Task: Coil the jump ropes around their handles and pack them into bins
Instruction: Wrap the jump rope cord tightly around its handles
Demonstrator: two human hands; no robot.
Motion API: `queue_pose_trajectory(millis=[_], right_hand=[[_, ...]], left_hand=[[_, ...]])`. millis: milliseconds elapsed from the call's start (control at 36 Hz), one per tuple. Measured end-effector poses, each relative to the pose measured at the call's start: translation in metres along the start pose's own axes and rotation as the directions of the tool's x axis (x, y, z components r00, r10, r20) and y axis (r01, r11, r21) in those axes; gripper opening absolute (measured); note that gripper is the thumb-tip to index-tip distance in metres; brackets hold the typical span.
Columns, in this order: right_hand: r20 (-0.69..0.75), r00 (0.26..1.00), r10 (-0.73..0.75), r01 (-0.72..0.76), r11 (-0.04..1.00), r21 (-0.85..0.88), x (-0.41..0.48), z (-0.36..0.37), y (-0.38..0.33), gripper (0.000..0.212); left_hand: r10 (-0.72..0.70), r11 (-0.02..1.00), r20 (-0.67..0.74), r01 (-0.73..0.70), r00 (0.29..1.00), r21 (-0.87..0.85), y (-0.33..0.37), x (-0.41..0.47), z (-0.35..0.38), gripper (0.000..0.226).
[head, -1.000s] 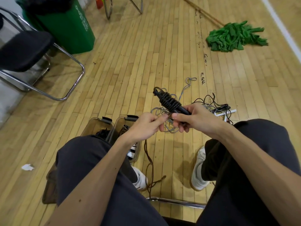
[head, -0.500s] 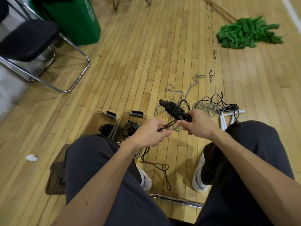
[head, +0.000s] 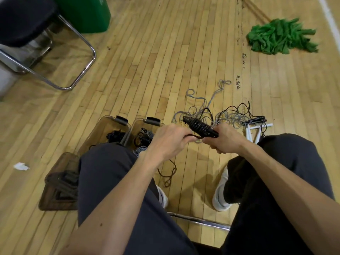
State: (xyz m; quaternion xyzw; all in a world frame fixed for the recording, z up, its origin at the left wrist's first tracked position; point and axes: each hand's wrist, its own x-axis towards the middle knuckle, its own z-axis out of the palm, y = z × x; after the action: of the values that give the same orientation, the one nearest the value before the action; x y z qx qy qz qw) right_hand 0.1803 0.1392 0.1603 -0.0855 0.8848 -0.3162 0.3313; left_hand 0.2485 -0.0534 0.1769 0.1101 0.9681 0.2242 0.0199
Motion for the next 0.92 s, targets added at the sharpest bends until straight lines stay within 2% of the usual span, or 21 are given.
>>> queue_pose_trajectory(millis=[83, 139, 222, 333, 417, 500, 611, 694, 750, 778, 806, 861, 917], right_hand=[[0.162, 0.987, -0.003, -0.020, 0.990, 0.139, -0.006, -0.001, -0.006, 0.020], [0.301, 0.954, -0.007, -0.037, 0.990, 0.139, -0.011, 0.001, -0.010, 0.019], [0.499, 0.867, 0.009, -0.060, 0.995, 0.085, -0.017, 0.001, -0.017, 0.018], [0.710, 0.704, 0.025, -0.073, 0.997, 0.037, -0.024, -0.002, -0.023, 0.023], [0.787, 0.617, -0.012, -0.070, 0.995, 0.071, -0.028, -0.003, -0.023, 0.023], [0.841, 0.534, -0.089, -0.076, 0.985, 0.153, -0.032, -0.005, -0.024, 0.027], [0.877, 0.385, -0.287, -0.061, 0.941, 0.334, -0.039, -0.008, -0.026, 0.021], [0.847, 0.295, -0.442, -0.014, 0.884, 0.466, -0.046, -0.011, -0.027, 0.024], [0.810, 0.288, -0.511, 0.002, 0.846, 0.533, -0.051, -0.012, -0.028, 0.024], [0.785, 0.307, -0.538, 0.011, 0.827, 0.563, -0.052, -0.012, -0.028, 0.024], [0.755, 0.340, -0.560, 0.019, 0.807, 0.590, -0.054, -0.013, -0.028, 0.025], [0.686, 0.417, -0.597, 0.026, 0.762, 0.647, -0.054, -0.015, -0.031, 0.025], [0.617, 0.486, -0.618, 0.016, 0.713, 0.701, -0.054, -0.016, -0.032, 0.027]], left_hand=[[0.088, 0.996, -0.117, -0.090, 0.989, -0.016, -0.006, 0.001, -0.007, 0.026], [0.124, 0.991, -0.169, -0.131, 0.978, -0.028, -0.007, 0.001, -0.011, 0.027], [0.093, 0.989, -0.136, -0.107, 0.986, -0.099, -0.005, -0.003, -0.020, 0.034], [-0.022, 0.977, -0.046, 0.012, 0.999, -0.212, 0.000, -0.011, -0.031, 0.040], [-0.108, 0.926, 0.074, 0.127, 0.991, -0.356, 0.003, -0.013, -0.037, 0.038], [-0.115, 0.847, 0.185, 0.194, 0.976, -0.495, 0.003, -0.014, -0.042, 0.033], [-0.073, 0.717, 0.286, 0.249, 0.956, -0.651, 0.004, -0.014, -0.047, 0.032], [-0.075, 0.637, 0.318, 0.291, 0.945, -0.714, 0.008, -0.013, -0.049, 0.024], [-0.074, 0.626, 0.341, 0.310, 0.937, -0.716, 0.011, -0.012, -0.047, 0.024], [-0.061, 0.637, 0.344, 0.302, 0.937, -0.709, 0.012, -0.012, -0.046, 0.026], [-0.057, 0.646, 0.344, 0.297, 0.937, -0.703, 0.013, -0.013, -0.046, 0.024], [-0.057, 0.653, 0.330, 0.285, 0.942, -0.701, 0.011, -0.018, -0.046, 0.005], [-0.089, 0.645, 0.321, 0.300, 0.943, -0.702, 0.012, -0.021, -0.046, 0.019]])
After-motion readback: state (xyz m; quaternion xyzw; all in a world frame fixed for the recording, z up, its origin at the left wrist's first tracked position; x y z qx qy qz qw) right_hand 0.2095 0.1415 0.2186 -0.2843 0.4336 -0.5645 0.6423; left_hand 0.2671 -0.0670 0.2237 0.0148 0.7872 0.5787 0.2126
